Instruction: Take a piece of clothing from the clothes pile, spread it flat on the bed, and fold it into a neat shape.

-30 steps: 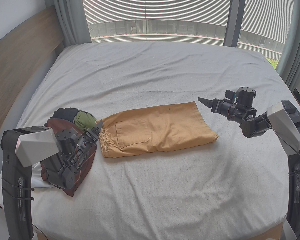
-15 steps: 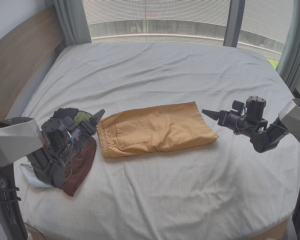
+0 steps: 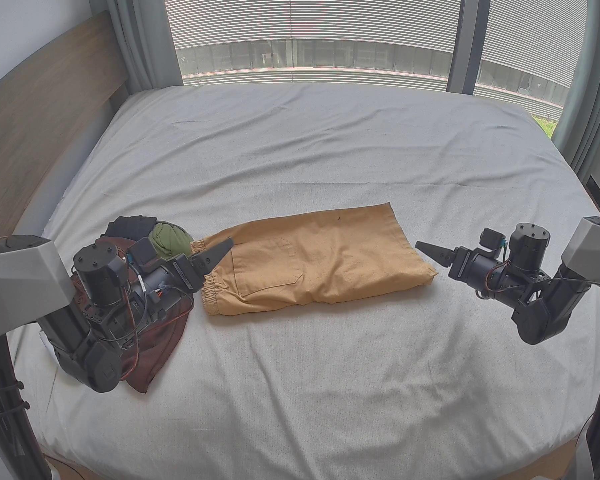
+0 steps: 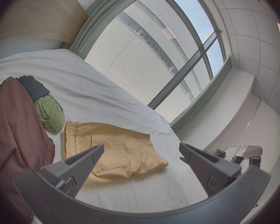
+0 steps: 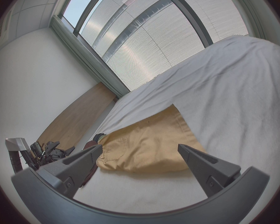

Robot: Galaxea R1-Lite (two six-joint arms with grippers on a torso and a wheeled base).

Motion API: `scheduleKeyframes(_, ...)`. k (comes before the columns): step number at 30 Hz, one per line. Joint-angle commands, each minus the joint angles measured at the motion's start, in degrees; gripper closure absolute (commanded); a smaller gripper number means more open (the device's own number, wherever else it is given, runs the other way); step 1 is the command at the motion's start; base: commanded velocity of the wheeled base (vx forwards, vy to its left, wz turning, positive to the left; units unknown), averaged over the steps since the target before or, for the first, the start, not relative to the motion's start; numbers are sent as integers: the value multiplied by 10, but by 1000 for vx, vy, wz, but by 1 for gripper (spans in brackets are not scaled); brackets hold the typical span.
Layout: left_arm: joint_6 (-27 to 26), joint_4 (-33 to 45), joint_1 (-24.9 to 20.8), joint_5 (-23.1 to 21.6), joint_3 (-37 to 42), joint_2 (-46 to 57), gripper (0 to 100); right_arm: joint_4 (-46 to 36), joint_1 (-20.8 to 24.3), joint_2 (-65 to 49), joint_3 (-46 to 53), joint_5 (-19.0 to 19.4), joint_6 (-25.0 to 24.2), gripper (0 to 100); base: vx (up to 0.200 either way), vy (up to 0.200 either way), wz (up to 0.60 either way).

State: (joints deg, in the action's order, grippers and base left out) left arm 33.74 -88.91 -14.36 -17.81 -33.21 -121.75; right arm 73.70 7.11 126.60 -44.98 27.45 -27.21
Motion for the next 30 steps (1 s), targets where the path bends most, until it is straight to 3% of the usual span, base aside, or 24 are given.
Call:
scheduleKeyframes(1, -3, -1, -1, -1, 2, -24, 0, 2, 3, 34, 17, 3, -3, 0, 0, 0, 0)
scheduleKeyframes(10, -7, -1, 0, 1, -1, -53, 0, 0, 6, 80, 10, 3, -4, 0, 0, 0, 0)
scheduleKeyframes(17, -43, -1, -1, 4, -4, -70, 0, -1, 10, 103, -1, 1, -9, 0, 0, 0, 0)
scheduleKeyframes(30, -50, -1, -1, 5, -8, -75, 0, 0, 11, 159, -63, -4, -82, 0, 0, 0, 0)
